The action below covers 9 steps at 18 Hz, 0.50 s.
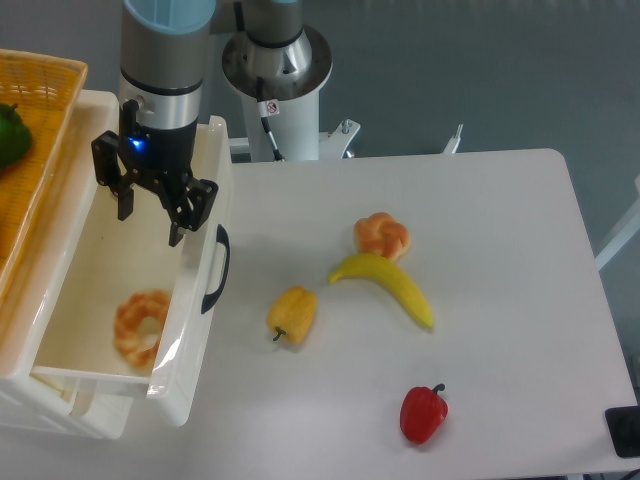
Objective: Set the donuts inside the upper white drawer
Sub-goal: 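Raise the open gripper and move it back toward the other donut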
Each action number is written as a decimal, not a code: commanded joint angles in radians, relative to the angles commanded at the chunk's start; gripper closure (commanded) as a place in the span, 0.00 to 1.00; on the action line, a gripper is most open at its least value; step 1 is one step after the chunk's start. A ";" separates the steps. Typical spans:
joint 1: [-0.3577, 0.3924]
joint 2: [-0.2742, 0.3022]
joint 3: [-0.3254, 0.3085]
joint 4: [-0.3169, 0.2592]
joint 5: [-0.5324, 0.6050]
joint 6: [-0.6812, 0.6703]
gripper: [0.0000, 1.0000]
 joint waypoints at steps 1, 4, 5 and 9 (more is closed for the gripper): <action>0.005 -0.002 0.002 0.002 0.000 0.002 0.27; 0.034 -0.002 0.000 0.020 0.005 0.054 0.27; 0.047 -0.002 -0.001 0.034 0.005 0.055 0.25; 0.078 -0.018 -0.003 0.044 0.041 0.090 0.20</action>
